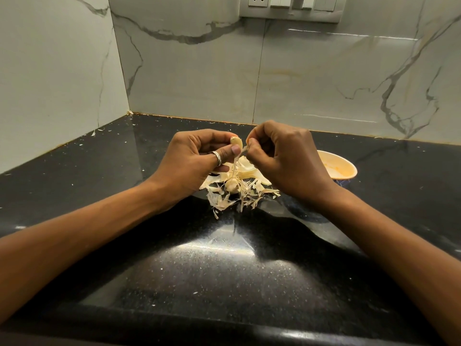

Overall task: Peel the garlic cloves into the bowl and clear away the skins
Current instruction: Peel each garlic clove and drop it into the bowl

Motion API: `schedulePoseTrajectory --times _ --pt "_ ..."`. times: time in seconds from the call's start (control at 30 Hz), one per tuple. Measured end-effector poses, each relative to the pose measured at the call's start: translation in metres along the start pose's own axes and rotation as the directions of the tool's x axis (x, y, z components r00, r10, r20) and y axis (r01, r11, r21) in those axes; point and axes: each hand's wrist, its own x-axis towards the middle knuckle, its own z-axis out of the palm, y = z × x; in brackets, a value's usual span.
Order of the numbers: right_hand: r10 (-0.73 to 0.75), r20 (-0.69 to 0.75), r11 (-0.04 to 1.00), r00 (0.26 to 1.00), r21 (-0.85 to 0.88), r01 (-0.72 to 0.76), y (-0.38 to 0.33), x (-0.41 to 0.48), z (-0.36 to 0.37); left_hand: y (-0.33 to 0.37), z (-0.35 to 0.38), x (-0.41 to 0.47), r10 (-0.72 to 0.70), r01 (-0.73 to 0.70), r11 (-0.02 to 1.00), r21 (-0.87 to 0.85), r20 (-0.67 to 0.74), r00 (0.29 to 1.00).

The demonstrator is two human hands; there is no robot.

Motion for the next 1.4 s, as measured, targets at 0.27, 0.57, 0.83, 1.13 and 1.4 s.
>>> schedulePoseTrajectory --times 0.27,0.57,0.83,1.13,1.4 --pt "-0.02 0.018 1.0 1.0 -0.002 0.02 -0.002 -0.001 -0.001 0.001 -0.001 0.001 -0.014 0.014 0.999 -0.029 -0.025 1.0" --pt "-0.055 0.098 0.998 0.994 0.047 0.051 -0.005 -0.002 0.002 -0.003 -0.003 0.004 -0.047 0.041 0.997 -0.072 -0.079 0.996" --pt "-0.072 0.14 0.994 0.988 0.089 0.06 -0.005 -0.003 0.003 -0.004 -0.003 0.007 -0.091 0.073 0.989 -0.126 -0.143 0.986" --pt "-0.088 0.135 0.991 0.987 0.109 0.073 -0.006 -0.003 -0.001 -0.005 -0.004 0.009 -0.12 0.095 0.985 -0.145 -0.179 0.976" --pt "-0.095 0.095 0.991 0.991 0.102 0.085 -0.006 -0.003 -0.005 -0.007 -0.007 0.011 -0.125 0.096 0.984 -0.15 -0.195 0.973"
